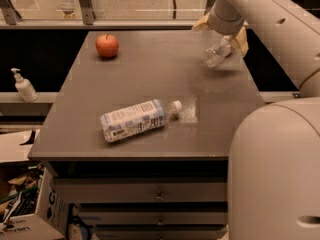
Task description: Move water bottle near apple
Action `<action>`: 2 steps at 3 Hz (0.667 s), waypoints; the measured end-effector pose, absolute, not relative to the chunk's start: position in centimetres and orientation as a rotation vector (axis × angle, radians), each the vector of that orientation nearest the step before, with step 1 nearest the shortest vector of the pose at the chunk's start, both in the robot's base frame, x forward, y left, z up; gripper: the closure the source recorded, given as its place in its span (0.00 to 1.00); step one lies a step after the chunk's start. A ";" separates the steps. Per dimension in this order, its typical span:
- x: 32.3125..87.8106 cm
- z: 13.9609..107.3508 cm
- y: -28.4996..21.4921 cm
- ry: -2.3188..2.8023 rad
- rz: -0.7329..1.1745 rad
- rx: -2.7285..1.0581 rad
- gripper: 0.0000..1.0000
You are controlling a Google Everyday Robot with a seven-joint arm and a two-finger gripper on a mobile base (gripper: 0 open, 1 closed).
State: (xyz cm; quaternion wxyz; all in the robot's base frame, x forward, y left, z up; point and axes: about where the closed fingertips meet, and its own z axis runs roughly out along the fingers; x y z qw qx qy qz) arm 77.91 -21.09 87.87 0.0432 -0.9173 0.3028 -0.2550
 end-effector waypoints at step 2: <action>79.4 85.4 -22.9 1.047 -0.778 -2.879 0.00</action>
Offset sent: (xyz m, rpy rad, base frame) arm 0.0189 -0.0261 -0.0305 -0.1046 0.0787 -0.1352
